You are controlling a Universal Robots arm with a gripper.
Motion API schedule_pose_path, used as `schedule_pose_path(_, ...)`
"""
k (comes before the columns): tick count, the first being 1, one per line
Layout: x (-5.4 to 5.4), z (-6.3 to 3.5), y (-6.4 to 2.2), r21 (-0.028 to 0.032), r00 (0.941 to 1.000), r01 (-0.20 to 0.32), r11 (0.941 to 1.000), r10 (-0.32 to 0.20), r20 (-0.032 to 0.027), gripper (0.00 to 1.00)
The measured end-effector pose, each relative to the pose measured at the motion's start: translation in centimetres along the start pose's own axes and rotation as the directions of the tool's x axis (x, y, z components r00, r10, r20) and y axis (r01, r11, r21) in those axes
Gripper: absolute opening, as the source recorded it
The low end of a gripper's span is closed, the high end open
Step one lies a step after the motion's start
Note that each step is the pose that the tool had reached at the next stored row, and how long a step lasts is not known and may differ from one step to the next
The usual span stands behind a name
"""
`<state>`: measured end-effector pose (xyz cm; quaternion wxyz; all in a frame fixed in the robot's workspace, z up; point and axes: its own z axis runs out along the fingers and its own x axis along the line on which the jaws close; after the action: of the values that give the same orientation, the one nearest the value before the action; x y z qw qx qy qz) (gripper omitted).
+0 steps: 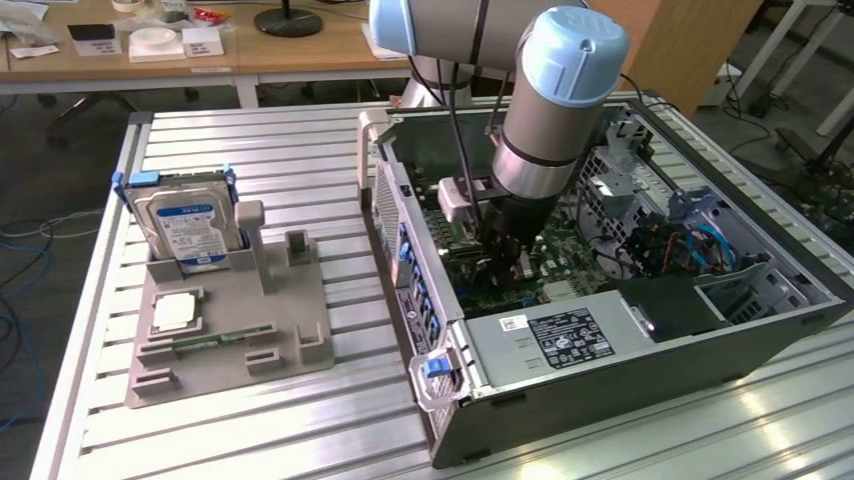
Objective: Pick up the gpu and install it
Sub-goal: 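Insert the gpu into the slot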
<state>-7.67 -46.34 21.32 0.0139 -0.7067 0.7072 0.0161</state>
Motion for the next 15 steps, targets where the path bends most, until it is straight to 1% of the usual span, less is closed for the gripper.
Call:
schedule_pose_path(1,0.0,0.06,0.03,0.0003,1.0,-0.001,1.0,0.001,0.0026,0.28)
schedule_pose_path(3,0.0,-0.02,0.02,0.0006,1.0,-0.001,1.0,0.001,0.0006,0.29)
schedule_pose_path(4,0.0,-0.07,0.01,0.0003,1.0,0.0,1.0,0.0,0.0001,0.35)
schedule_pose_path(6,0.0,-0.16,0.0,0.0003,1.0,0.0,1.0,0.0,-0.0001,0.35)
schedule_pose_path(8,0.0,-0.47,0.0,0.0007,1.0,0.0,1.0,0.0,-0.0002,0.35)
schedule_pose_path(15,-0.1,-3.18,0.01,0.0057,1.0,0.0,1.0,0.0,-0.0001,0.35)
